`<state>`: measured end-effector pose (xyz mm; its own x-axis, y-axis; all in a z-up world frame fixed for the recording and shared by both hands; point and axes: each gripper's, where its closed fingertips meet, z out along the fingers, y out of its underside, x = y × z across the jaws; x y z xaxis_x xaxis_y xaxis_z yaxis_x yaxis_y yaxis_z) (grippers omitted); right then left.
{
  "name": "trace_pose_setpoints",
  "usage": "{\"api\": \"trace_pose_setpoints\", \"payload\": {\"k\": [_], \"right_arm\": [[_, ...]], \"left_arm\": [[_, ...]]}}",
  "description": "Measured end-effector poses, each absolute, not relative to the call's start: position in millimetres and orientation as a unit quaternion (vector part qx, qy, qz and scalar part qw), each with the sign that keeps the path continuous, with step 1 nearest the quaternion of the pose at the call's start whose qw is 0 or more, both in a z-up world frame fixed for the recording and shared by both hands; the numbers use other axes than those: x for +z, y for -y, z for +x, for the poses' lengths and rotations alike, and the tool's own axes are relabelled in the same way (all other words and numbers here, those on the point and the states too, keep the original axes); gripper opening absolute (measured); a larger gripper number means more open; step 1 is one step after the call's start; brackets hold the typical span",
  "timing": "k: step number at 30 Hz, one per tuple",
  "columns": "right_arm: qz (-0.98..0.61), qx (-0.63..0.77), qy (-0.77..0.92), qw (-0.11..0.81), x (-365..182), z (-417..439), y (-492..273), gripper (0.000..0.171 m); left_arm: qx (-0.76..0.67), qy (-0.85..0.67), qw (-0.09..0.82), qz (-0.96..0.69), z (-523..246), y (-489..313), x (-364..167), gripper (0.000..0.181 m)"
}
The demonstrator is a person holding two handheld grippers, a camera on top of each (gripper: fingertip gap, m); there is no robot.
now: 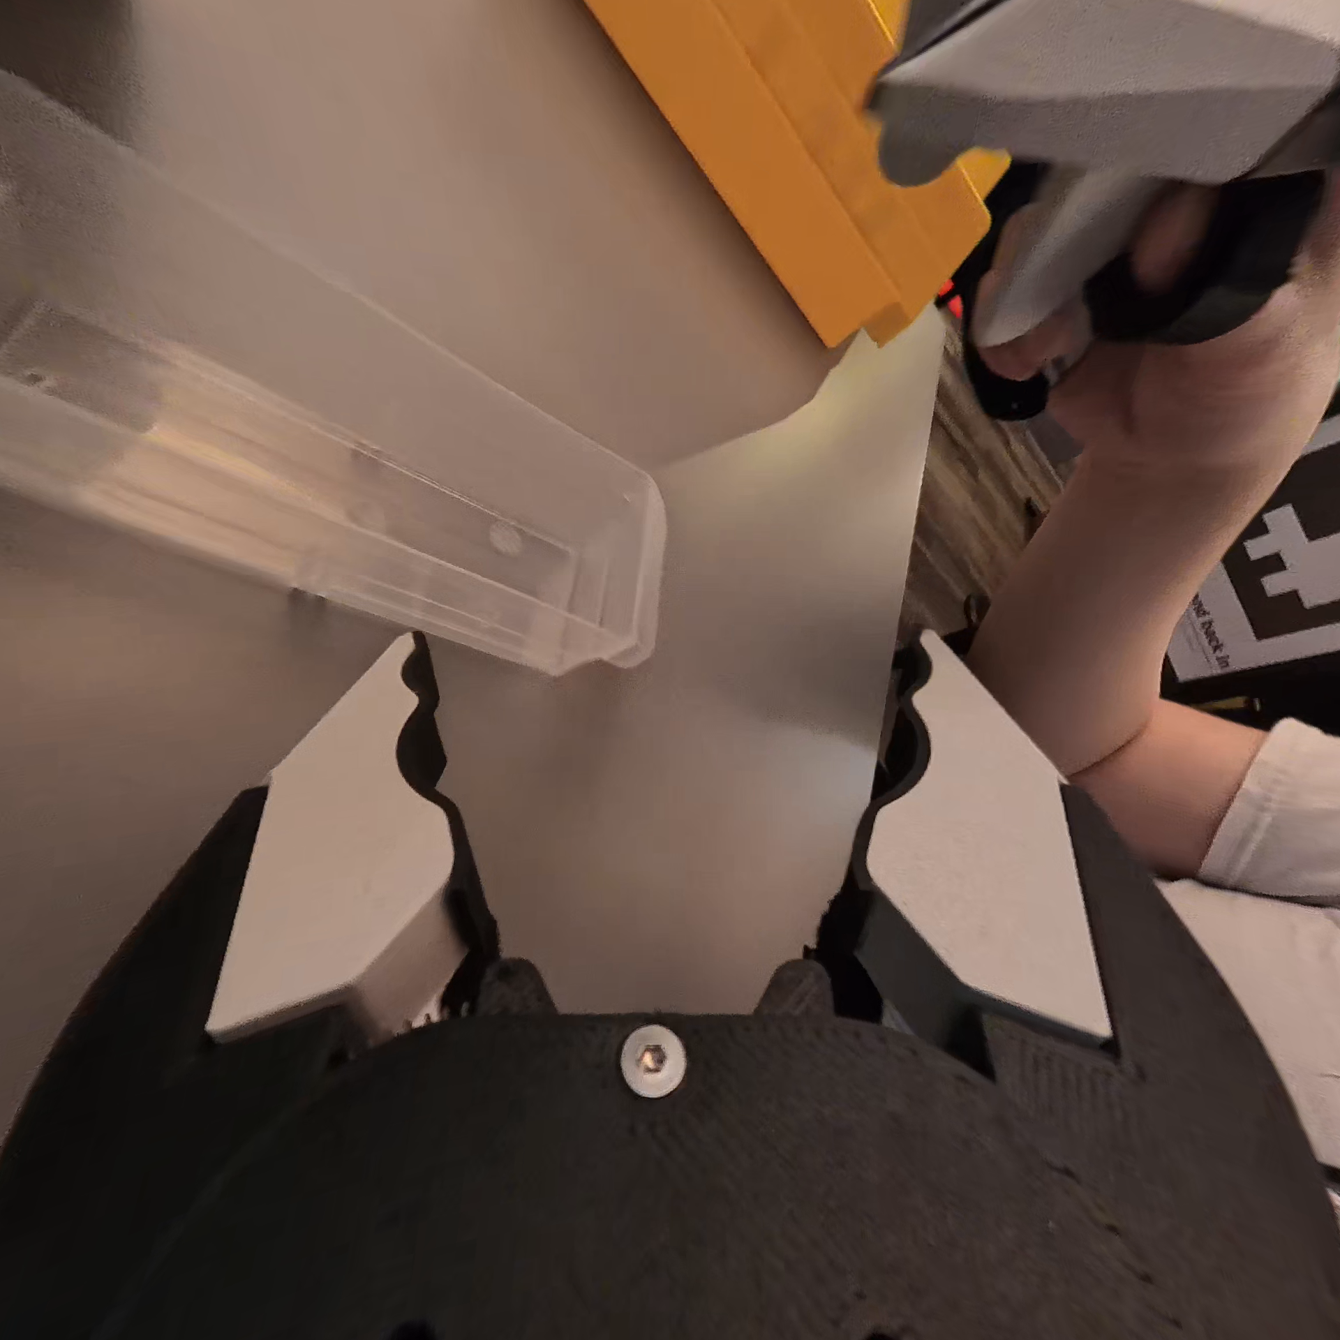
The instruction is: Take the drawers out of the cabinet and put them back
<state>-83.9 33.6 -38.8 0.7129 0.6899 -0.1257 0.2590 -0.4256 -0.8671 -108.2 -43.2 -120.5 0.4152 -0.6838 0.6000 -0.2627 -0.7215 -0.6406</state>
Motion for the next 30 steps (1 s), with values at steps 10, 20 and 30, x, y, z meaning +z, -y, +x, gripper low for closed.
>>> {"api": "trace_pose_setpoints", "payload": {"k": [10, 20, 30], "right_arm": [[-0.864, 0.158, 0.345, 0.332, -118.4, -128.0, -17.6, 0.096], [-0.888, 0.073, 0.36, 0.276, -152.7, -121.9, -23.0, 0.063], [-0.891, 0.099, 0.352, 0.27, -152.2, -102.2, -11.1, 0.063]], "left_arm": [[-0.293, -0.232, 0.542, -0.753, -249.2, -6.6, 20.1, 0.097], [-0.235, -0.306, 0.622, -0.682, -262.5, -146.7, 128.2, 0.061], [-0.225, -0.516, 0.434, -0.704, -240.1, -221.4, 73.9, 0.0]]}}
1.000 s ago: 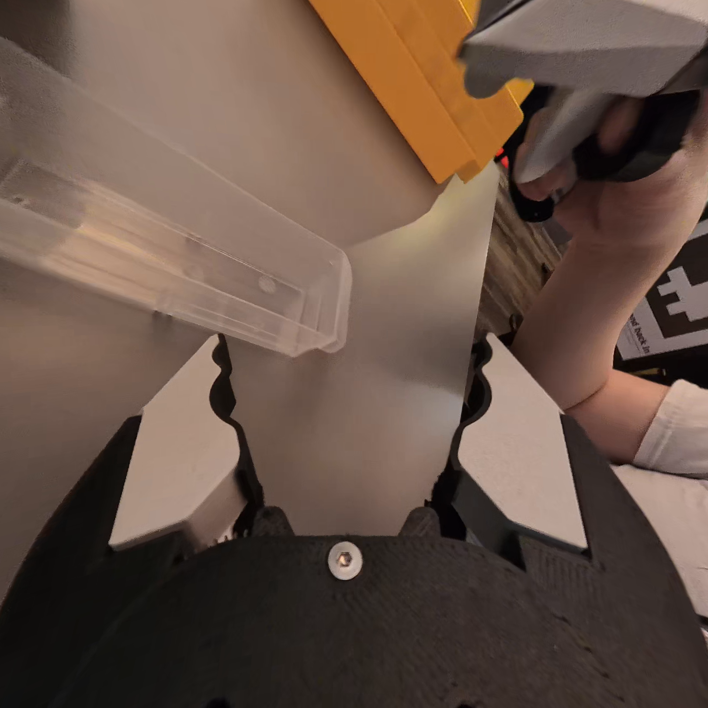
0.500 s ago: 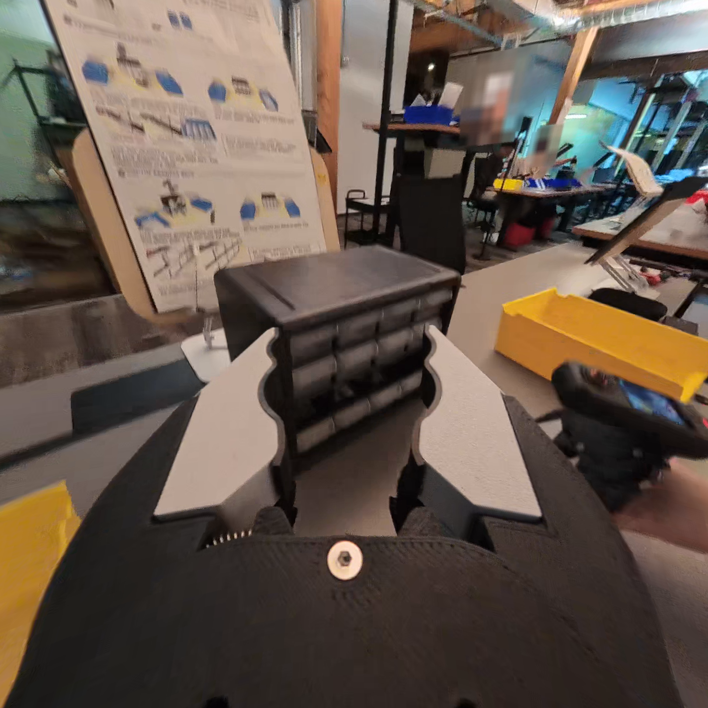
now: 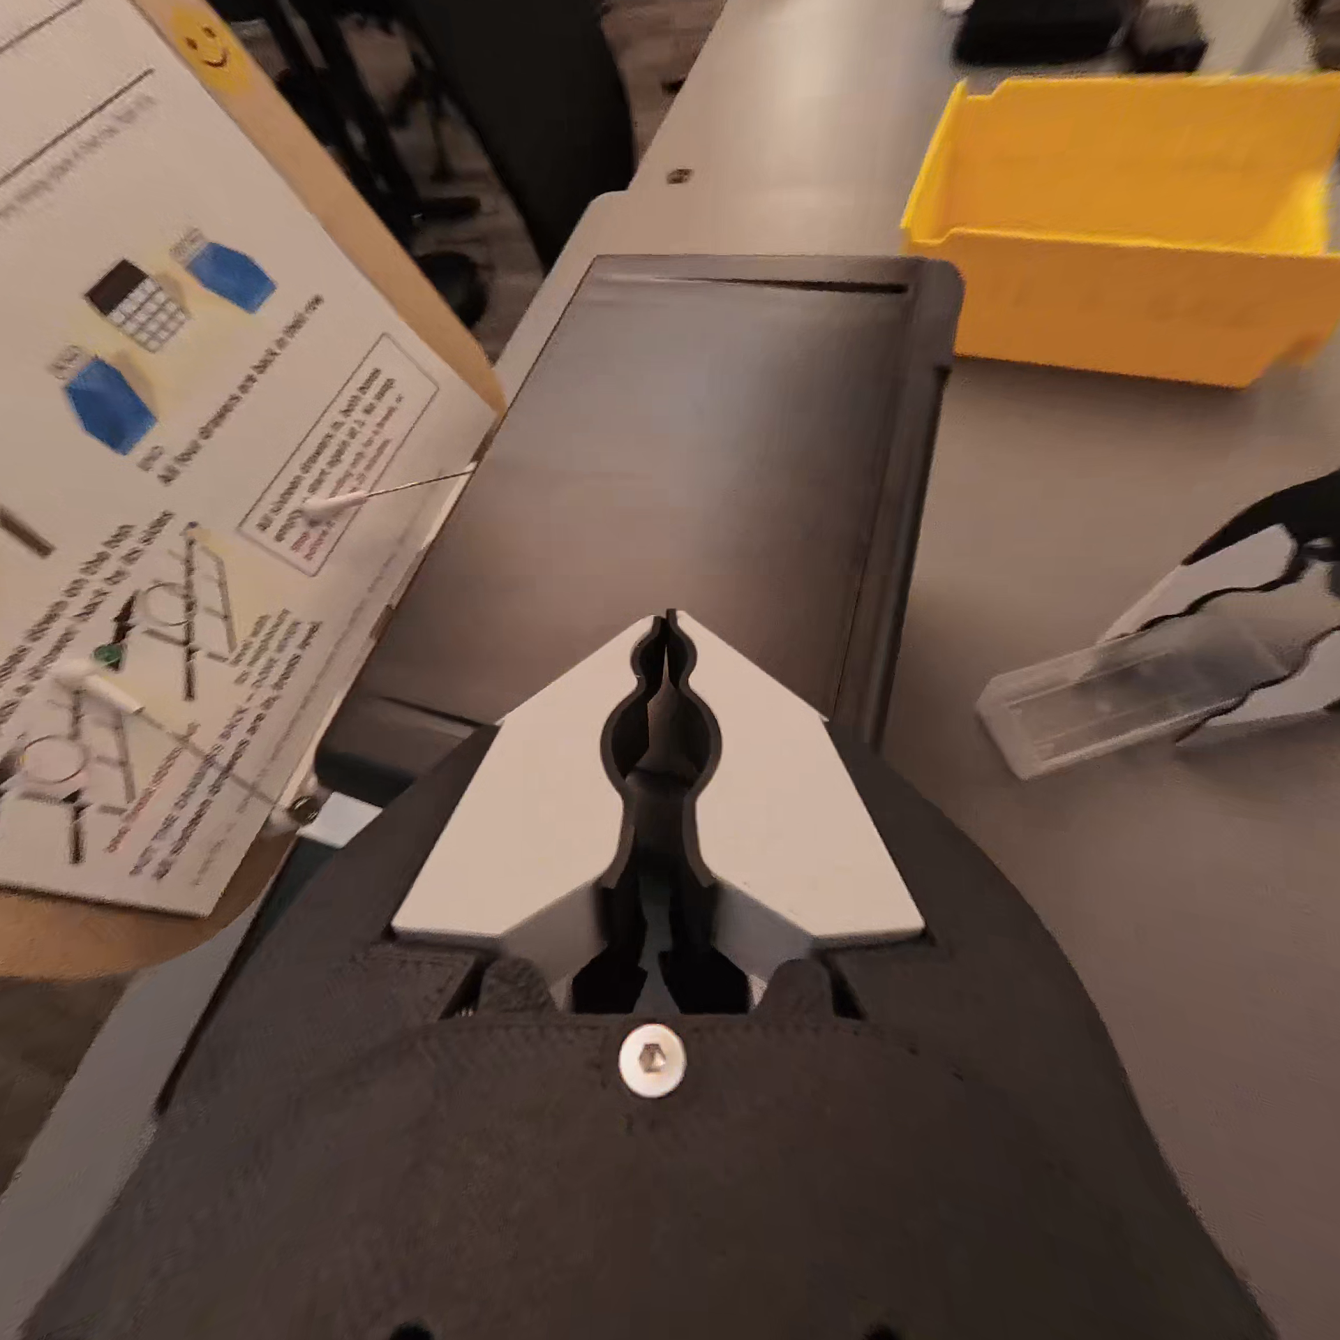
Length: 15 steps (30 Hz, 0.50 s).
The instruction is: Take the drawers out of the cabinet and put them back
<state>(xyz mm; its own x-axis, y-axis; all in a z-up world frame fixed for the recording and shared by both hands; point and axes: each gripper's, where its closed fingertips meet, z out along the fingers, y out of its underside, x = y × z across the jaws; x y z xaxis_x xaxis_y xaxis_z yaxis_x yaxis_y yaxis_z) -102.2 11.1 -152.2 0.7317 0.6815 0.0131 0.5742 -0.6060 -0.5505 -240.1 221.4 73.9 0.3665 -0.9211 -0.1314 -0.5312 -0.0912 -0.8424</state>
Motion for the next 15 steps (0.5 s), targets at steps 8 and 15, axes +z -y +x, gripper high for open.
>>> {"api": "trace_pose_setpoints", "payload": {"k": [8, 15], "right_arm": [[-0.886, 0.096, 0.365, 0.268, -154.7, -100.4, -8.0, 0.061], [-0.892, 0.121, 0.304, 0.313, -138.8, -93.8, -18.7, 0.06]], "left_arm": [[-0.233, -0.531, 0.373, -0.725, -249.1, -228.6, 60.9, 0.0], [-0.237, -0.539, 0.34, -0.733, -250.0, -227.9, 60.7, 0.0]]}}
